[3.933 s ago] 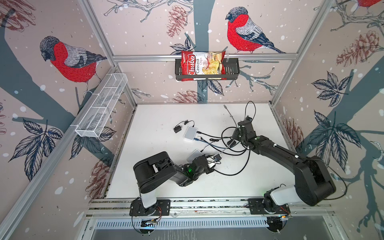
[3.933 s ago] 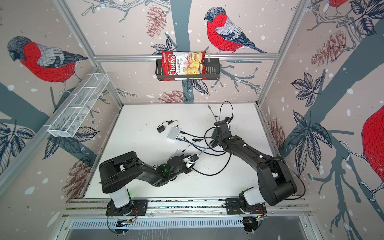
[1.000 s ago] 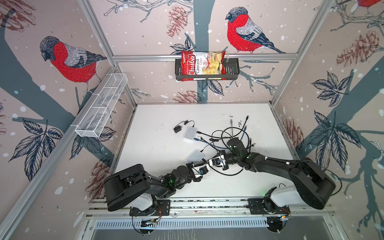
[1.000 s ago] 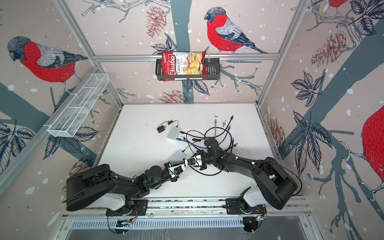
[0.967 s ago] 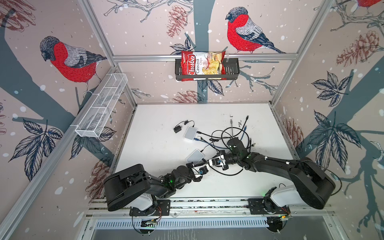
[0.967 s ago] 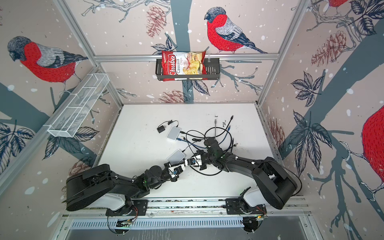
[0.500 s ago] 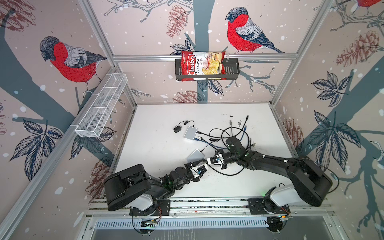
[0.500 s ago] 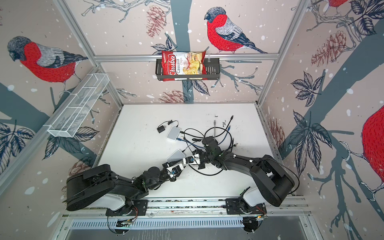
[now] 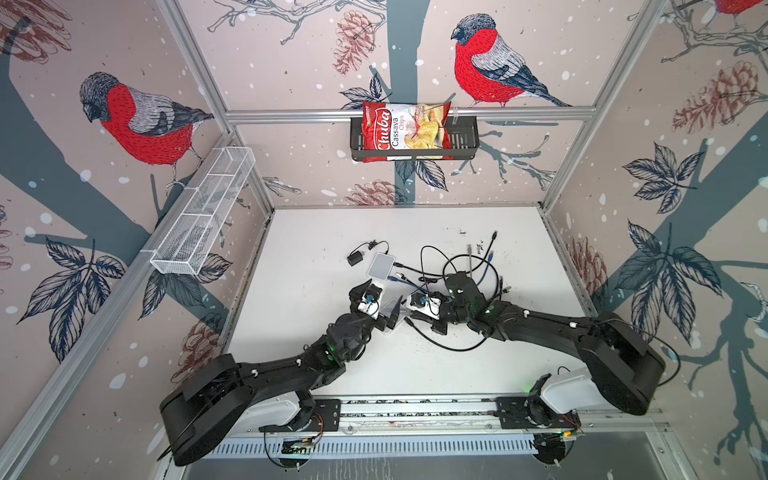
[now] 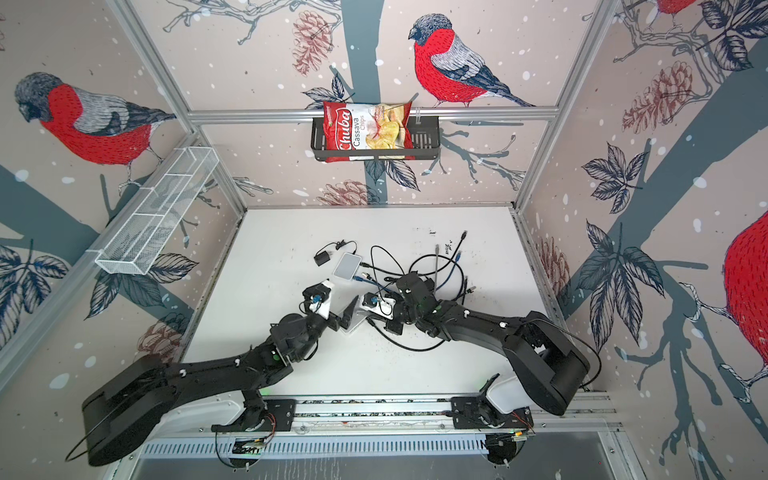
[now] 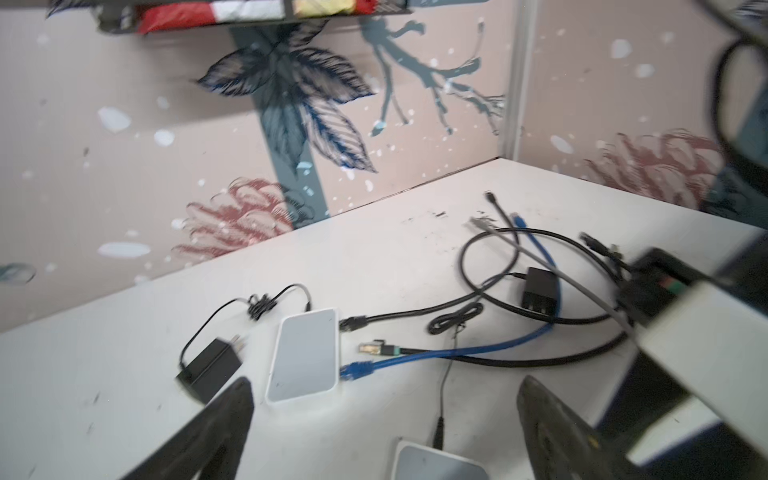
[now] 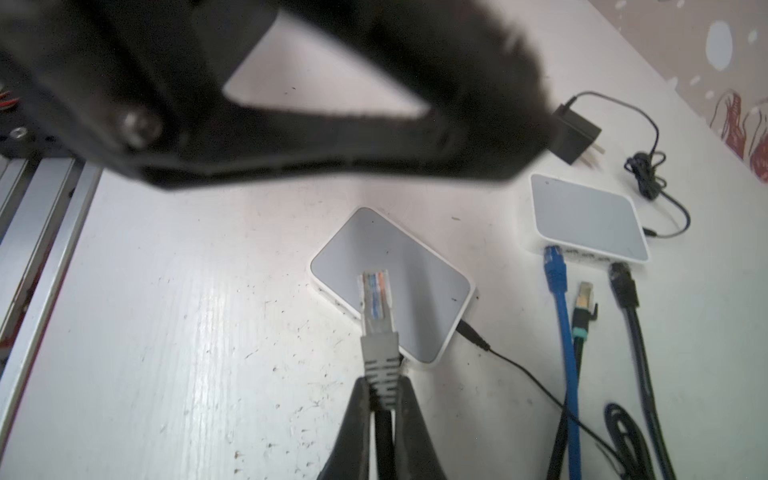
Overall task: Insert the plug into the switch port
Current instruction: 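Carry the grey plug to the nearer white box's port while left gripper steadies box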
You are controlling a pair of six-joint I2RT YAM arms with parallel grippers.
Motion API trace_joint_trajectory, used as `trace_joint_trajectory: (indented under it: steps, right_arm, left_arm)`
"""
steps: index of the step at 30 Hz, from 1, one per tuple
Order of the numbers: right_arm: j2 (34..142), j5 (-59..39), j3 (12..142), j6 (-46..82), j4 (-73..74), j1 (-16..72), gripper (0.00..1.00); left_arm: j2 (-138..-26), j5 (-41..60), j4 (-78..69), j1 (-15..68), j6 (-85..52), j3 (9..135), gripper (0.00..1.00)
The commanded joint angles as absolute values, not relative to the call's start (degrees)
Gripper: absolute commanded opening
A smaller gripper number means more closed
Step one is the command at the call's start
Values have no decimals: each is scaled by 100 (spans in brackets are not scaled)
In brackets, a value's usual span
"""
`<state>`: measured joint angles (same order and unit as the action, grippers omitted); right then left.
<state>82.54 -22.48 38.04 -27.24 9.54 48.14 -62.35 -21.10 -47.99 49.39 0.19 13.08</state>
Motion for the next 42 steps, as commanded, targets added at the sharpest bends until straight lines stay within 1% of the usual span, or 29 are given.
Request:
trace_joint_trajectory:
  steps: [1, 6, 10, 14, 18, 23, 32, 42]
  right_arm:
    - [8191, -1380, 3841, -1675, 600, 5011, 3]
    - [8112, -706, 3777, -1085, 311, 5434, 2]
    - [8119, -420, 3709, -667, 197, 5671, 2]
    - [8260, -133, 3777, -269, 238, 5963, 2]
    - [8533, 115, 3874, 9, 219, 6160, 2]
    - [8715, 328, 3767, 323, 553, 6371, 2]
    - [9138, 748, 3709, 524, 913, 6452, 1]
    - [9281, 845, 3735, 562, 1405, 6435, 1]
  left_arm:
    - [-5906, -1978, -3688, 4836, -653, 1226, 95]
    - [-5702, -1793, -3098, 4603, -1292, 1199, 91]
    - [-6029, -1558, -2826, 4501, -1753, 1323, 89]
    - [-6602, -1374, -2610, 4491, -1957, 1617, 85]
    - [-7050, -1311, -2682, 4459, -2054, 1725, 83]
    - [-7384, -1048, -2874, 4387, -2088, 1845, 80]
    - [-7615, -870, -3118, 4353, -2211, 1804, 73]
    - [-7675, -594, -3519, 4354, -2425, 1602, 70]
